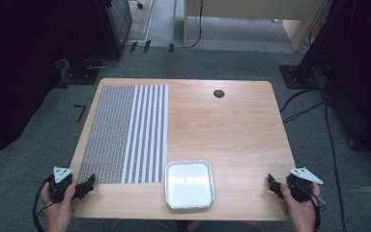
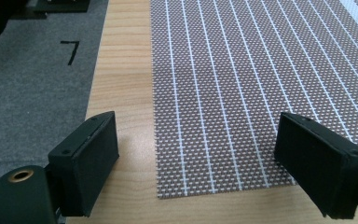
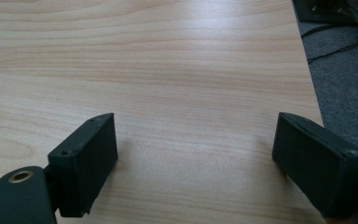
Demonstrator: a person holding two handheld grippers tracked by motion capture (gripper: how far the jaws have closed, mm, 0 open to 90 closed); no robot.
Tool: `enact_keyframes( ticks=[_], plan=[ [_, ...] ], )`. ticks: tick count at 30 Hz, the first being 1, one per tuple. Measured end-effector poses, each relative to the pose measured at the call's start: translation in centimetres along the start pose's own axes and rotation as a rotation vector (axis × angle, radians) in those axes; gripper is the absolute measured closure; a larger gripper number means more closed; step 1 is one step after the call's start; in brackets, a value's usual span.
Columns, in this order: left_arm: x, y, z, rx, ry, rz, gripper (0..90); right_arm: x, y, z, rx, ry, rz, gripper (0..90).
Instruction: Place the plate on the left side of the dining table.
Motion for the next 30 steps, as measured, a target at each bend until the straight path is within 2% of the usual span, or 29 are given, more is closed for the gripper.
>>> enact_keyframes(
  ticks=[3,6,13,16,18,22,25,30],
  plan=[
    [-0.2,-0.2,-0.1,-0.002,0.007,-0.004,10.7,-0.1,0.0,-0.1,0.021,0.000,-0.009,15.8],
    [-0.5,-0.5,-0.3,-0.016,0.016,-0.020,10.4,-0.2,0.0,-0.1,0.020,0.007,-0.014,15.6],
    [-1.1,-1.3,-1.1,-0.030,0.037,-0.053,9.3,-0.9,-1.1,0.6,0.059,-0.004,-0.069,15.2],
    [-1.3,-1.6,-1.6,-0.018,0.013,-0.069,8.5,-1.4,-1.7,1.2,0.074,-0.019,-0.097,15.3],
    [-1.6,-1.9,-2.2,0.006,-0.001,-0.091,8.6,-1.7,-2.0,1.6,0.080,-0.028,-0.112,15.3],
    [-1.8,-2.4,-3.7,0.000,0.045,-0.103,8.9,-2.1,-2.5,2.4,0.079,-0.044,-0.130,15.5],
    [-1.7,-2.4,-4.5,0.031,0.009,-0.108,8.8,-2.4,-2.9,3.0,0.079,-0.058,-0.145,15.6],
    [-1.7,-2.6,-6.4,0.039,0.048,-0.106,8.8,-2.9,-3.4,3.8,0.083,-0.076,-0.169,16.1]
  ],
)
Point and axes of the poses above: each handheld gripper's, and its own axes: x roughly forward along the jaws, y roughly out of its underside, z roughly to its left, the point moved 8 cm from there along x, roughly forward along the jaws, and after that the axes turned 5 degrees about -x, right-handed, at the moved point
